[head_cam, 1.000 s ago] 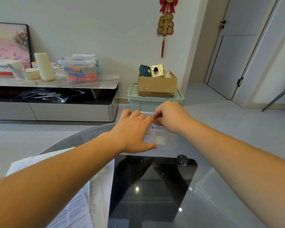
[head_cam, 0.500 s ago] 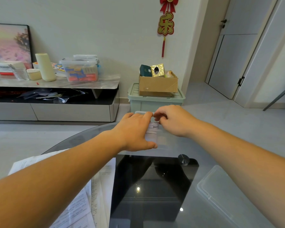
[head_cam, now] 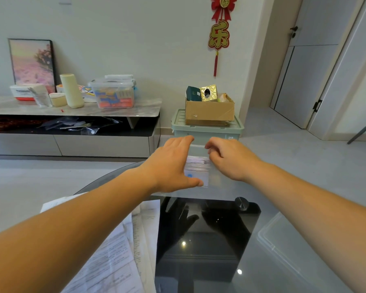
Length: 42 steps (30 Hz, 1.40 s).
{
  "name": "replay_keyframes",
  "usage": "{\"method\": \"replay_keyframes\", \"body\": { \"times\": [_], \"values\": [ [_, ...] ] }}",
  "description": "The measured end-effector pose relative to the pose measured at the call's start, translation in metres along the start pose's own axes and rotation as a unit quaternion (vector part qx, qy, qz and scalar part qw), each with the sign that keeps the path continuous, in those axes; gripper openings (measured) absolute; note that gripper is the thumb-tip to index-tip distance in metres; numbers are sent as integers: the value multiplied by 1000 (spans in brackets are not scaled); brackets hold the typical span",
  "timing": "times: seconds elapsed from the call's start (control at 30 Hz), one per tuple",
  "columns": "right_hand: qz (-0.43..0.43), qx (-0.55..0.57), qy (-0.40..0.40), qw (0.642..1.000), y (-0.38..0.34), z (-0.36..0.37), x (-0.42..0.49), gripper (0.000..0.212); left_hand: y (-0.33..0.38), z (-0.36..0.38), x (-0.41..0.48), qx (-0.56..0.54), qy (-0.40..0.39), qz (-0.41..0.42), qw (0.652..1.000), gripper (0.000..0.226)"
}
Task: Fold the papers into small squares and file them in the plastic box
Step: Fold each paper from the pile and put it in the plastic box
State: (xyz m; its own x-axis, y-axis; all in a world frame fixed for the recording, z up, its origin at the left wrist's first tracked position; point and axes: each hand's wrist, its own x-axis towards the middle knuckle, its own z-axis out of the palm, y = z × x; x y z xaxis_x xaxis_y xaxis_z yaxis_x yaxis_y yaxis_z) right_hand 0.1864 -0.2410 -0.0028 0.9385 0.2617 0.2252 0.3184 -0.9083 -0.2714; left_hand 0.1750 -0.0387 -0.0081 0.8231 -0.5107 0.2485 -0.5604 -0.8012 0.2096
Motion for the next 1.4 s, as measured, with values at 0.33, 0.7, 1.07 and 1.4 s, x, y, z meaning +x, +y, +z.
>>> {"method": "replay_keyframes", "body": {
  "times": [0.33, 0.7, 1.07, 1.4],
  "values": [
    [-71, 128, -43, 988, -82, -16, -126, 15, 5, -37, -165, -41, -40, -158, 986, 41],
    [-98, 138, -186, 968, -148, 10, -246, 38, 41, -33, -273, -15, -153, -188, 970, 89],
    [52, 222, -150, 962, -138, -7, -294, 24, 44, -30, -276, -111, -116, -224, 961, 84],
    [91, 252, -157, 950, -124, -3, -302, 16, 43, -39, -278, -163, -138, -211, 954, 48]
  ]
}}
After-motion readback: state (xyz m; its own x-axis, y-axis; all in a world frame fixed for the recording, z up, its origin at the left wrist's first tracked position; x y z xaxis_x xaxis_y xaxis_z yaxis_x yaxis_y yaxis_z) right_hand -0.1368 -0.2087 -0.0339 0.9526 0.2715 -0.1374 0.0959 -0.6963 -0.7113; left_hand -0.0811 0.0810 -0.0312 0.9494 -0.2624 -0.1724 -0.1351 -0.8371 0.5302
